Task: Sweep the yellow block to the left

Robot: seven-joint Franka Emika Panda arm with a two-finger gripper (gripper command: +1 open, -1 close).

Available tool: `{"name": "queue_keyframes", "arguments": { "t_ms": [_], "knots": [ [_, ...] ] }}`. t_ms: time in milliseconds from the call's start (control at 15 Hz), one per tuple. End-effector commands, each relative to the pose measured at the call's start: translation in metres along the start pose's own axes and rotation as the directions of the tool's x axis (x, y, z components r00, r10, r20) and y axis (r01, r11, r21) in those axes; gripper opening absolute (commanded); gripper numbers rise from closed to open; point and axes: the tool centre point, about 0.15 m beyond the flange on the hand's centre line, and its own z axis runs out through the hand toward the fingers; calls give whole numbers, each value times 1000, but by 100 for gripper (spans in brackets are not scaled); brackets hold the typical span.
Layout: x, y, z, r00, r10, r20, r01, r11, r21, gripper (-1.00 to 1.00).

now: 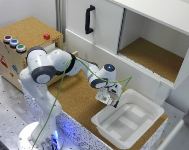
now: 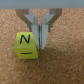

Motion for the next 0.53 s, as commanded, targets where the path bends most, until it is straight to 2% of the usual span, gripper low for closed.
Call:
{"name": "queue_keyframes", "arguments": {
  "t_ms": [0,467],
  "knots": [
    [-14,-35,17,1000,14,-7,-14,999,50,-100],
    [-13,-86,12,999,-32,-16,33,993,115,-100]
  ]
}}
